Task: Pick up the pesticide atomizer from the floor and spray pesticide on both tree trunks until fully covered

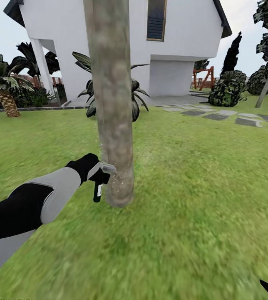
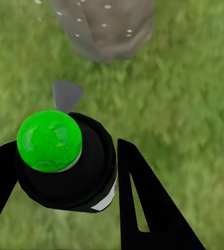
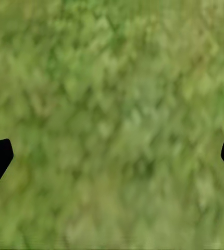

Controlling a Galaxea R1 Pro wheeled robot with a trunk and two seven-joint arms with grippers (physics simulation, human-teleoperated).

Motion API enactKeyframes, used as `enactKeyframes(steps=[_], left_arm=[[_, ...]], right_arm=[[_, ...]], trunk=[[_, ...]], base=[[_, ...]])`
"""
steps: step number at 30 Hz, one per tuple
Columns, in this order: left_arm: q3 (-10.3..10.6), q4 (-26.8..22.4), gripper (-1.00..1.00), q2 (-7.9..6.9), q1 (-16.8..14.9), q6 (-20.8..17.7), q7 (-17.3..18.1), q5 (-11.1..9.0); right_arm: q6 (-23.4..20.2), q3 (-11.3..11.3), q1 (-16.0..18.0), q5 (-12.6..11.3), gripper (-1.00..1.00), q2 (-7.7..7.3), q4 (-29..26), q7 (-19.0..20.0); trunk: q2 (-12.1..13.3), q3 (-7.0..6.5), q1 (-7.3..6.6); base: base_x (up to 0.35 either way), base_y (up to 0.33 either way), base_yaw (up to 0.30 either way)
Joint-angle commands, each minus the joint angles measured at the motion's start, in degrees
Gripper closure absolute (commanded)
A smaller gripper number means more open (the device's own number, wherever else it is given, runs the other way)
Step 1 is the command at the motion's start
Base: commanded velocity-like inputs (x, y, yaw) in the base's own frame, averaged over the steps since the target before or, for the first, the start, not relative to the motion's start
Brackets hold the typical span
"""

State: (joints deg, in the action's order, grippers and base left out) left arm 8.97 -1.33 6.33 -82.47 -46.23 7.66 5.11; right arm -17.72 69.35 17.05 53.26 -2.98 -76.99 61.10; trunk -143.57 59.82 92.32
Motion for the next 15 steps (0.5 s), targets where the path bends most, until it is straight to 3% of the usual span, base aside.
enactKeyframes(steps=[1,8,15], left_arm=[[0.0,0.0,1.00,0.00,0.0,0.0,0.0,0.0],[0.0,0.0,1.00,0.14,0.0,0.0,0.0,-0.1],[0.1,0.0,1.00,0.18,0.0,-0.1,0.0,-0.1]], right_arm=[[0.0,0.0,0.0,0.0,-1.00,0.00,0.0,0.0],[0.0,0.0,0.0,0.0,-1.00,0.00,0.0,0.0],[0.0,0.0,0.0,0.0,-1.00,-0.01,0.0,0.0]], trunk=[[0.0,0.00,0.00],[0.0,0.00,0.00],[0.0,0.00,0.00]], base=[[0.065,-0.057,0.256],[0.012,-0.035,0.254],[0.000,-0.290,0.224]])
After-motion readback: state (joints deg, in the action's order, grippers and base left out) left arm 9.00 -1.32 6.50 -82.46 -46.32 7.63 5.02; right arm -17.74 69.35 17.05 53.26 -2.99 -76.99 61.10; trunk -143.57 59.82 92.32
